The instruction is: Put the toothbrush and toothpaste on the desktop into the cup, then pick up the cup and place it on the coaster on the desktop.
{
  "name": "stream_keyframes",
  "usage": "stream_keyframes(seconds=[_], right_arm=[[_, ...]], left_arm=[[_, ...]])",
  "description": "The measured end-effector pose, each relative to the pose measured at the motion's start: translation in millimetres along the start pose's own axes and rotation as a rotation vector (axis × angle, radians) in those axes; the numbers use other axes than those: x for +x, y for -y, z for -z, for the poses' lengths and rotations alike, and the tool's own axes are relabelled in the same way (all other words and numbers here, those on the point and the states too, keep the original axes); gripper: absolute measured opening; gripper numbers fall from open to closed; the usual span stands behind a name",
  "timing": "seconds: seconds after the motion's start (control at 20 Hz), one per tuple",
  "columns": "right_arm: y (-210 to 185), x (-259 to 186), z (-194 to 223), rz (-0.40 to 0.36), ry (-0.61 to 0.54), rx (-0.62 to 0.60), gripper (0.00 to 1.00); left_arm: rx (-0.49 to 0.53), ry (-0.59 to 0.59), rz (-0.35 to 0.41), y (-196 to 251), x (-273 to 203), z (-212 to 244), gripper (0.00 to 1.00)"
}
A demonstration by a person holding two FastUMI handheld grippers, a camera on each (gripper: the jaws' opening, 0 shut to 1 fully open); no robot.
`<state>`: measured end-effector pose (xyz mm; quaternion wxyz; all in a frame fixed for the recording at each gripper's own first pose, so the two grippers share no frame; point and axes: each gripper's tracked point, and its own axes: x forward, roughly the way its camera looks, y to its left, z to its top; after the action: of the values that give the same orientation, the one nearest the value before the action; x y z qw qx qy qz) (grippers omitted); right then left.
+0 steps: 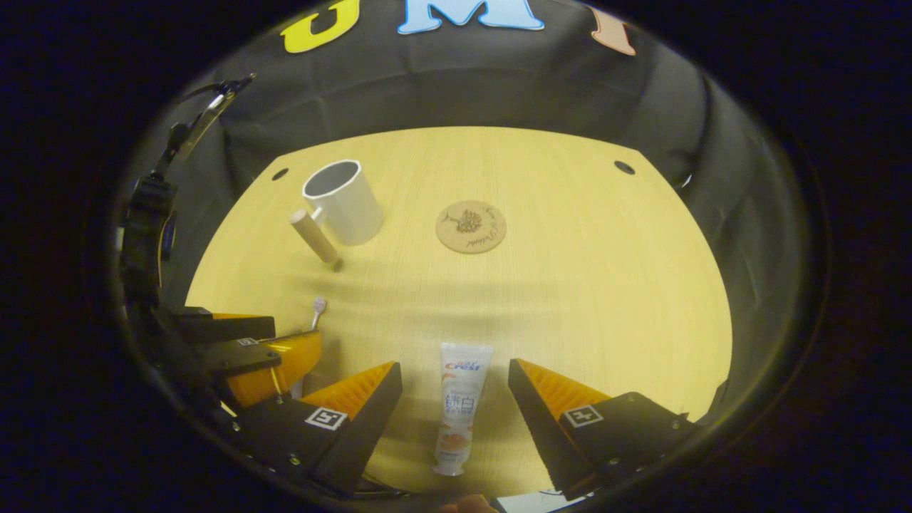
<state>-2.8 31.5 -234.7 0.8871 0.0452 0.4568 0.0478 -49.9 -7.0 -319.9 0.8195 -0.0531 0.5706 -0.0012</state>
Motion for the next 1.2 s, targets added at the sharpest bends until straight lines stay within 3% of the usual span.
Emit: stream_keyframes(seconds=[0.45,0.95,1.0,1.05,1.1,1.15,1.2], right_arm=[[-5.3,22.0,40.0,-0.036,-0.176,0.051,0.94],[2.3,34.0,59.1,-0.023,-0.273,0.067,0.94],[3.5,34.9,60.0,-0.022,-0.283,0.067,0.94],[3.6,35.0,61.9,-0.021,-0.292,0.068,0.94],[5.0,34.7,61.3,-0.021,-0.295,0.067,0.94],[4.2,35.4,60.7,-0.026,-0.296,0.067,0.94],[3.9,35.5,59.4,-0.028,-0.296,0.071,0.93]], left_arm=[[-0.010,-0.220,0.004,-3.0,23.3,51.6,0.93],[0.015,-0.285,-0.033,-5.7,30.4,62.0,0.92],[0.015,-0.287,-0.036,-5.6,30.0,61.7,0.99],[0.017,-0.290,-0.036,-5.4,30.4,61.8,0.92],[0.021,-0.286,-0.041,-5.2,29.9,59.9,0.92],[0.017,-0.291,-0.041,-4.5,29.8,61.3,0.78],[0.024,-0.290,-0.039,-4.7,28.9,60.3,0.82]])
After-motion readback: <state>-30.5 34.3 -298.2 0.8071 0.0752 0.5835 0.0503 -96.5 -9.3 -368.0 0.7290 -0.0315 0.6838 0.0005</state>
